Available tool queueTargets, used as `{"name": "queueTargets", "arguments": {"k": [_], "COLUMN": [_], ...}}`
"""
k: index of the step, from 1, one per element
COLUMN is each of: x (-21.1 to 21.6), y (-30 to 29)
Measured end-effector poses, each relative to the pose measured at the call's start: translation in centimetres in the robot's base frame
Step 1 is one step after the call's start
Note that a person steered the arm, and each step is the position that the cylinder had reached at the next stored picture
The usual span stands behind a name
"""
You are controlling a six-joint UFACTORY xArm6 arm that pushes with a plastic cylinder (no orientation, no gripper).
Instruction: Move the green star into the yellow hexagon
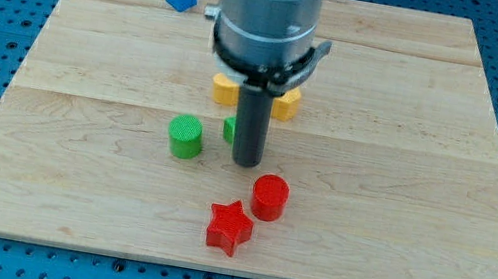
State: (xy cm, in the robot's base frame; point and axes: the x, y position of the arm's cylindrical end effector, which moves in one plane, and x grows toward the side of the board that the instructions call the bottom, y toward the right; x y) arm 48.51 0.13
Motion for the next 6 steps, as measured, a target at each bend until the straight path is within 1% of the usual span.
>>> {"name": "queueTargets", "arguments": {"k": [1, 2, 3, 4, 5, 6], "x": [2.0, 0.0, -1.4, -2.2, -1.2, -0.3], "y": [-1.8, -6.5, -0.8, 8.3, 14.8, 9.3]}}
